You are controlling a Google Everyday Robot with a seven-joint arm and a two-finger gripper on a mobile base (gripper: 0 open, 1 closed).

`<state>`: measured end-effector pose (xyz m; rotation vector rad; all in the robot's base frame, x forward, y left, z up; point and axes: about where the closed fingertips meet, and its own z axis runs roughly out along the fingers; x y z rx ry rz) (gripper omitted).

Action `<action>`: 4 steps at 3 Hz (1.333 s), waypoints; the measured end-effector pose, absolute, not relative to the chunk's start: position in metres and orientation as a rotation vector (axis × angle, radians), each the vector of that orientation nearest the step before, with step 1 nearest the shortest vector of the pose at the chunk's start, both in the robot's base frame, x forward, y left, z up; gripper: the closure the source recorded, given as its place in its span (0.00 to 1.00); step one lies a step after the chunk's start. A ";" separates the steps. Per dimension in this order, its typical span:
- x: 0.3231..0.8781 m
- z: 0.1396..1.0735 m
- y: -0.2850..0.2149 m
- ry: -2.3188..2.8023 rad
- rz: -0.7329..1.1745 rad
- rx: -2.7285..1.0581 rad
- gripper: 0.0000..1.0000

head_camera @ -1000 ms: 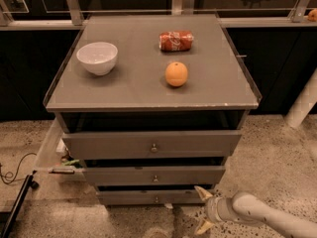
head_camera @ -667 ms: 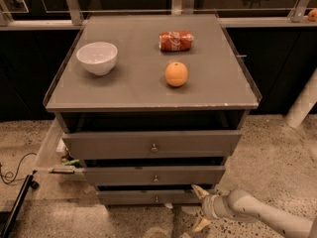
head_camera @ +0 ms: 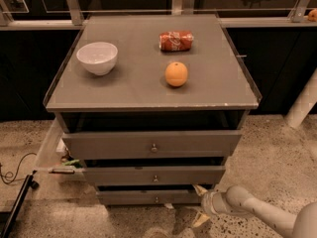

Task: Open bottom drawer

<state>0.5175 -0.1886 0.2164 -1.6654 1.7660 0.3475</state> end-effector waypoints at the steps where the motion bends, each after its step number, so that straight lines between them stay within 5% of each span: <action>1: 0.525 0.207 -0.187 1.767 0.366 -1.652 0.00; 4: 0.545 0.175 -0.182 1.761 0.401 -1.574 0.00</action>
Offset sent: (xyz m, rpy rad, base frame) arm 0.0197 0.0014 -0.0205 0.0463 0.0076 -0.0170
